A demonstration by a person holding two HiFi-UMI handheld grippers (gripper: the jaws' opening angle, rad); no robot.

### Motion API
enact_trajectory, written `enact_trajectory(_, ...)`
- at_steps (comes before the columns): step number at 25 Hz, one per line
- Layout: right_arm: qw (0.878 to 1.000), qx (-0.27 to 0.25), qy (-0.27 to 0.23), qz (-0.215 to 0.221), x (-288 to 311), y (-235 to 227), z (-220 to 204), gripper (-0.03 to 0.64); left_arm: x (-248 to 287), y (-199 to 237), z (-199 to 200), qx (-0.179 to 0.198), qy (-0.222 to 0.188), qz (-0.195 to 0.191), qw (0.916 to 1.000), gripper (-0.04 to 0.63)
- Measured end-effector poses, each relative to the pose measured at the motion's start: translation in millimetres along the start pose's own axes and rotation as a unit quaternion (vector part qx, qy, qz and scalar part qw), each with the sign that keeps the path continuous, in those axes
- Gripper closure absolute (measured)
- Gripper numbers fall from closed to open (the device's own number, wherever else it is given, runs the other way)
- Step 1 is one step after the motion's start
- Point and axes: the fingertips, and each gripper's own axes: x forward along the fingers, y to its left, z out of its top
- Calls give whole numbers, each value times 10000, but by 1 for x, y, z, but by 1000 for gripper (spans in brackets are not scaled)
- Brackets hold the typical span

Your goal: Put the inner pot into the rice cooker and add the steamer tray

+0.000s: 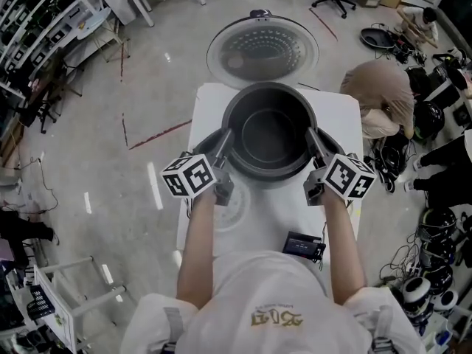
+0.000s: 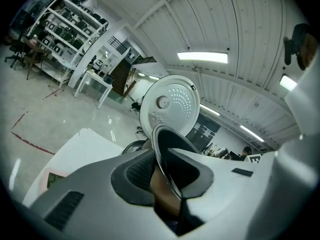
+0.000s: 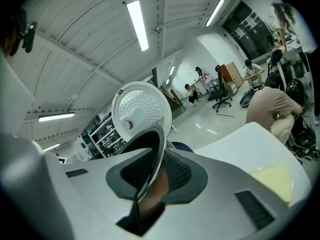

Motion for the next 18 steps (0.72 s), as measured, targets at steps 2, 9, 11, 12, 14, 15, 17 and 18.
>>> enact_trajectory(2,9999,0,82,-58,4,-5,-6,532,4,6,-6,-15,72,54,10000,503)
enact_trajectory(9,9995,12,246,-192,10,-18,-15,531,12,13,-14,202,243,166,9994,495)
enact_trajectory(11,9992,-106,290,-240,11,-18,-16,528,13,15,-16,404,321,271,9983,488)
enact_trajectory(12,9988,-212,326,-284,12,-17,-17,526,13,17,-18,488,375,335,9975,487)
enact_trajectory(14,9971,-484,423,-396,12,-18,-20,524,13,21,-23,563,456,427,9965,485)
enact_trajectory(15,9959,-610,485,-456,13,-20,-22,520,14,22,-25,588,481,454,9961,486)
enact_trajectory(17,9939,-735,596,-563,13,-25,-26,517,16,22,-27,698,536,505,9948,485)
enact_trajectory(18,9933,-755,628,-604,13,-28,-27,517,18,21,-28,784,568,541,9938,485)
